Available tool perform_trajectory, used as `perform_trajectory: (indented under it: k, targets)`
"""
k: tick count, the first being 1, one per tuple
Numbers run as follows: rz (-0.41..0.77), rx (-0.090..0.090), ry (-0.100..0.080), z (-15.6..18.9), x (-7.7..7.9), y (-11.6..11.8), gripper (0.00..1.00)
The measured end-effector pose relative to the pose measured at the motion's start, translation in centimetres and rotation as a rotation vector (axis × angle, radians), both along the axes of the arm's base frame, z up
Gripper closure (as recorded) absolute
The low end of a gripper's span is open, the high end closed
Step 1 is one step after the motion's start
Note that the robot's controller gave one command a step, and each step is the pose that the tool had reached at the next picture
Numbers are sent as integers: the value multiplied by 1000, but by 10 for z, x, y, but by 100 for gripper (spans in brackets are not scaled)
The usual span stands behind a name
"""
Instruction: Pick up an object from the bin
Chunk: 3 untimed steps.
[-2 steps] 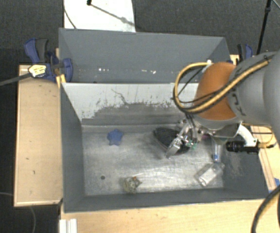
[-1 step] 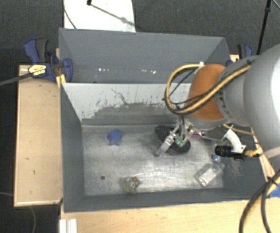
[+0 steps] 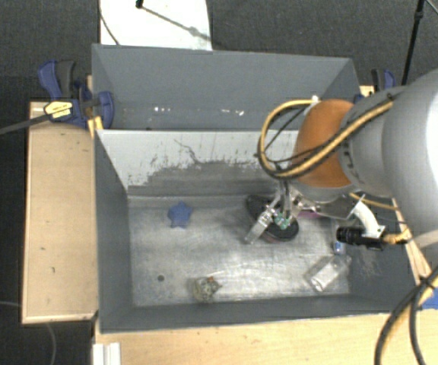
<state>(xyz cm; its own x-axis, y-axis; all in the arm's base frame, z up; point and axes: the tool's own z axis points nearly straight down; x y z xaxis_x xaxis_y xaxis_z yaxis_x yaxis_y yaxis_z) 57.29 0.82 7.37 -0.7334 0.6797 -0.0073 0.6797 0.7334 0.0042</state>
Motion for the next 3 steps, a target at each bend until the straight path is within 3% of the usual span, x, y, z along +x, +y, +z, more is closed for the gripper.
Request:
perform_trajectory:
  k: [1, 3]
  targets:
    - [4, 1, -2, 2, 1, 1, 100]
    - [23, 2, 4, 42, 3, 1, 100]
